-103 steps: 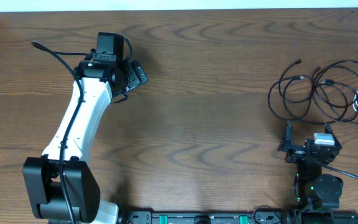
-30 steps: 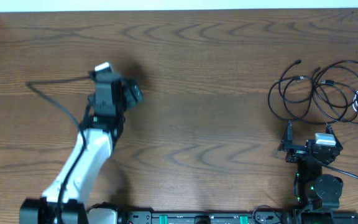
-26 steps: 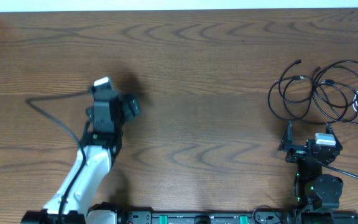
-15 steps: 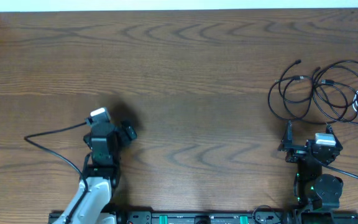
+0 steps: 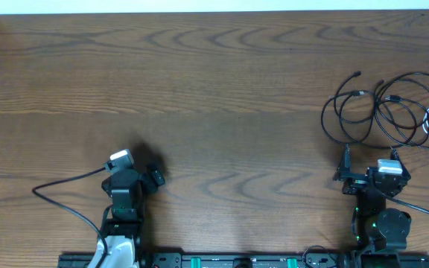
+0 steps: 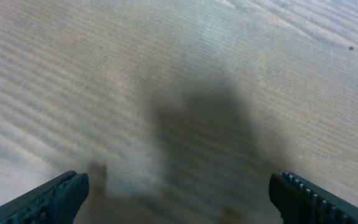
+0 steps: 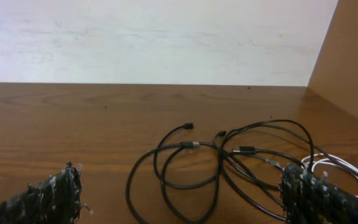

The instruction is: Untangle cables

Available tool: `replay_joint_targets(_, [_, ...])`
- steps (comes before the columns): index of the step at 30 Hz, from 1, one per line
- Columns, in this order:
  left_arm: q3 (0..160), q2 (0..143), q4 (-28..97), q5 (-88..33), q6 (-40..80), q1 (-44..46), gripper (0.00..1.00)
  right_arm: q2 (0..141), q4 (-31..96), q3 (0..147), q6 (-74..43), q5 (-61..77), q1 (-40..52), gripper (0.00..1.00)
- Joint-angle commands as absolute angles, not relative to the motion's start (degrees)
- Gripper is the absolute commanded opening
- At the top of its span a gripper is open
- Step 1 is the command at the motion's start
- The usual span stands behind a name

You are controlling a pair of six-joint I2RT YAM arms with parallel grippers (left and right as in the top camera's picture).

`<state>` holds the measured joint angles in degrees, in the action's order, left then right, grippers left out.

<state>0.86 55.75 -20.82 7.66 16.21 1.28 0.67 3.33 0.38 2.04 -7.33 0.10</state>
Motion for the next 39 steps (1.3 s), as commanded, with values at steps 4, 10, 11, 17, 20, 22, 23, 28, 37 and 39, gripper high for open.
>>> replay_joint_targets(4, [0.2,49.8,-16.4,8.2,15.2,1.0,0.98,0.3,3.5,0.3,1.3,-7.8,-0.7,0.99])
replay_joint_targets(10, [0.2,42.5,-8.5,8.0,15.3,1.0,0.98,0.3,3.5,0.3,1.3,-7.8,-0.7,0.99])
replay_joint_targets(11, [0.2,40.5,-6.6,8.0,15.3,1.0,0.98,0.3,3.5,0.3,1.3,-7.8,-0.7,0.99])
replay_joint_targets(17, [0.2,23.8,3.6,6.5,11.7,1.0,0.98,0.3,3.5,0.3,1.3,-7.8,-0.7,0.99])
replay_joint_targets(20, [0.2,17.7,3.8,4.9,10.1,1.0,0.98,0.3,3.5,0.3,1.3,-7.8,-0.7,0.99])
replay_joint_targets(22, [0.2,14.9,3.9,3.8,9.8,1.0,0.98,0.3,3.5,0.3,1.3,-7.8,-0.7,0.99])
replay_joint_targets(23, [0.2,13.3,4.1,3.0,8.6,1.0,0.98,0.3,3.5,0.3,1.3,-7.8,-0.7,0.99])
replay_joint_targets(28, [0.2,7.2,4.2,-0.6,1.4,1.0,0.98,0.3,3.5,0.3,1.3,-7.8,-0.7,0.99])
replay_joint_targets(37, [0.2,0.1,4.3,-0.4,-5.9,1.0,0.98,0.3,3.5,0.3,1.3,-7.8,-0.7,0.99])
replay_joint_targets(39, [0.2,0.1,4.3,-0.4,-5.9,1.0,0.98,0.3,3.5,0.3,1.3,-7.8,-0.7,0.99])
